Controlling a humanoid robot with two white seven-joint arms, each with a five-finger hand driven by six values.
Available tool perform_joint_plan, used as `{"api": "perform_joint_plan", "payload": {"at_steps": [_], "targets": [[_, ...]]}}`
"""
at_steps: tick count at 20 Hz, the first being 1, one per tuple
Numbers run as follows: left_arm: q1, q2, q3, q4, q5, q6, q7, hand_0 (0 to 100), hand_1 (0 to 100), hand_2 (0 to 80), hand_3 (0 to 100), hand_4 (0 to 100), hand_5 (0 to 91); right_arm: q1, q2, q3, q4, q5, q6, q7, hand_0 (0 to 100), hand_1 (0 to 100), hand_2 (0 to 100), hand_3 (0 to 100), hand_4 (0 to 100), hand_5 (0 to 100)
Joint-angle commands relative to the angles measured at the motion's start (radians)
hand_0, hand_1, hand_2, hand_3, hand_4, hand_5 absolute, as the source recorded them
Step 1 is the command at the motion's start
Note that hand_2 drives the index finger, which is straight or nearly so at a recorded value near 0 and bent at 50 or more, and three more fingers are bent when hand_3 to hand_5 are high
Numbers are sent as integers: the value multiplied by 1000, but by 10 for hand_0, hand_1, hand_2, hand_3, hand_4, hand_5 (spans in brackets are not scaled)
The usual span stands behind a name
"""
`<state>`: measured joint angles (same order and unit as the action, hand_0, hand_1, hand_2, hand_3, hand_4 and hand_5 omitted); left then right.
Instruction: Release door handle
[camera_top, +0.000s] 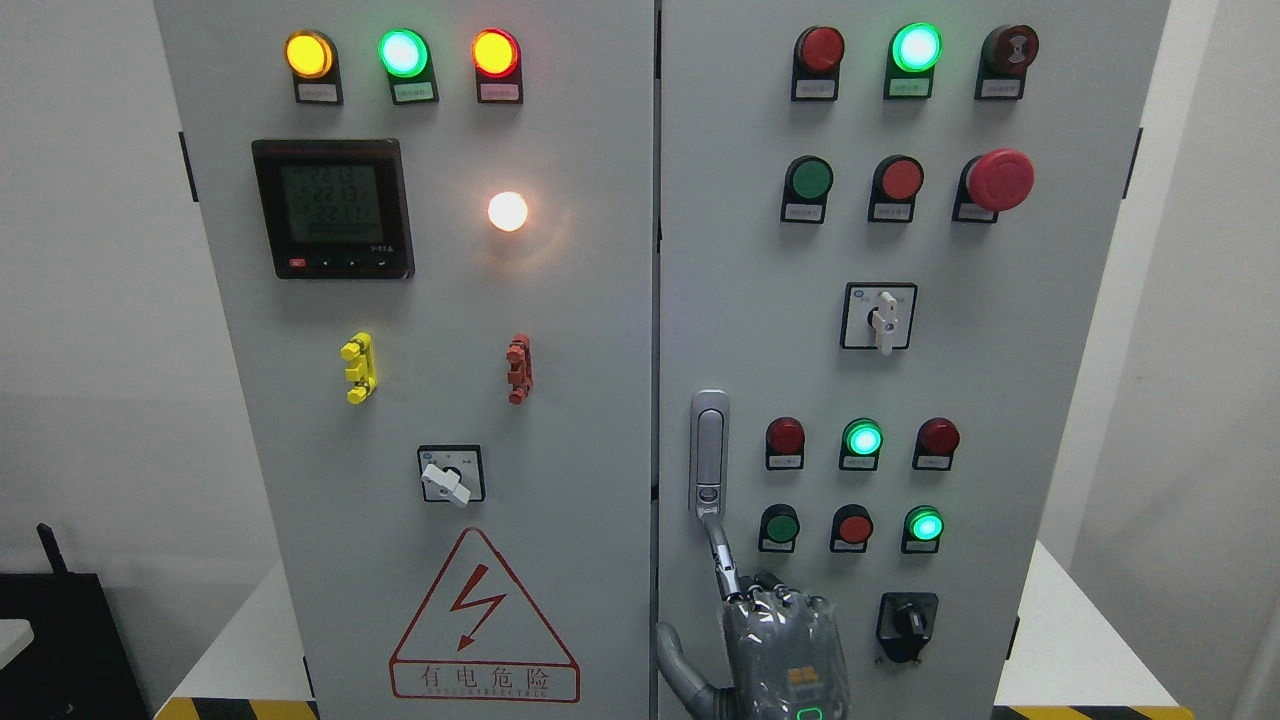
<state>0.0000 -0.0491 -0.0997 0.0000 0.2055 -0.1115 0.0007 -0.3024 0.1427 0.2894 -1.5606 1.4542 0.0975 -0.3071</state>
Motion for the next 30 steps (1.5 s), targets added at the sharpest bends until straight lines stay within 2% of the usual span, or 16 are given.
{"api": "perform_joint_plan", "payload": {"at_steps": [1,30], "targets": [[31,0,0,-31,0,0,1,120,389,0,0,0,0,0,0,-1,1,0,1,2,361,159,0,867,838,981],[31,0,0,-29,0,0,1,120,389,0,0,0,0,-4,0,-6,-22,-2,-2,-10,354,160,0,863,837,980]]}}
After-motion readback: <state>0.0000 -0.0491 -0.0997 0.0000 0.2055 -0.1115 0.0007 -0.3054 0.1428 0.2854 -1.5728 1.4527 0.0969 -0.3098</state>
